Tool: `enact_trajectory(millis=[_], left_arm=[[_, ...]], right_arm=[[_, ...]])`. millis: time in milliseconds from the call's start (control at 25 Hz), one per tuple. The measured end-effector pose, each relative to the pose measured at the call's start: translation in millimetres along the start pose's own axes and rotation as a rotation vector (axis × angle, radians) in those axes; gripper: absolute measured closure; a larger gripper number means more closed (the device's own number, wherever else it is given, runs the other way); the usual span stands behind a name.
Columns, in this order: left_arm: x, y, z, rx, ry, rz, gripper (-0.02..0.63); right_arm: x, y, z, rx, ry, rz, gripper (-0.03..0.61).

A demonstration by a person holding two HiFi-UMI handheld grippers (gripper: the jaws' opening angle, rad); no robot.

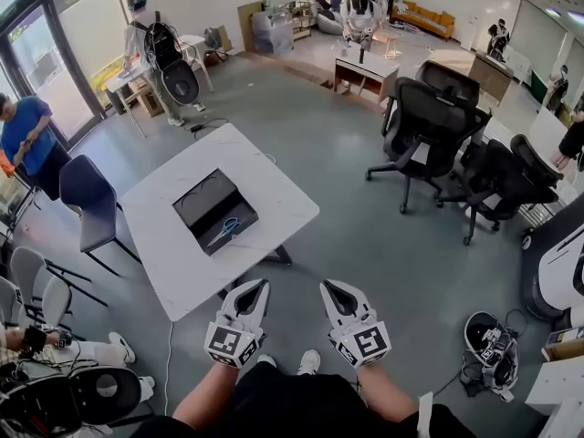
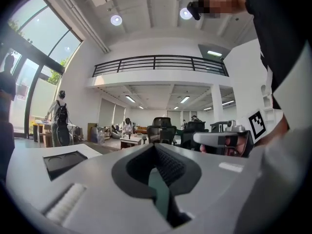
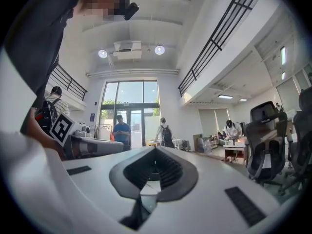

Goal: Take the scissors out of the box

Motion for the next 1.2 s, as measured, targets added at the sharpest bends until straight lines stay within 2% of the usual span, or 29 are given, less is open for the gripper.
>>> enact_trajectory(millis=[360,560,720,1200], left_arm=[[-1.8,0.9,-39.0,0.009,-0.077,-0.001,0.604],[-12.2,-6.5,-75.6,0.056,-0.102,0.030,0.604],[-24.3,-14.2,-106.5,0.042,-0.107,0.041,0.604],[-30.8,-7.9,-201.1,0.046,-0.166,0.001,0.604]], right_arm=[[-42.9,7.1,-8.7,-0.013,-0.087,0.003,0.571],[-81.1,13.3,-7.7,0.003,-0.112,-0.013,0.571],[-121.8,14.2,-3.6,0.011,-0.132,-0.010,0.571],[-229.4,19.3,-13.2,0.020,-0.225,-0.030,0.571]])
Point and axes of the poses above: the fingertips, and each gripper's own axes: x backward along the fingers, z to its right, y out of its underside, the point moved 1 cm from there along x, backward along the fingers, and after that the axes turned 9 degrees about x, right-handed, at the moved point
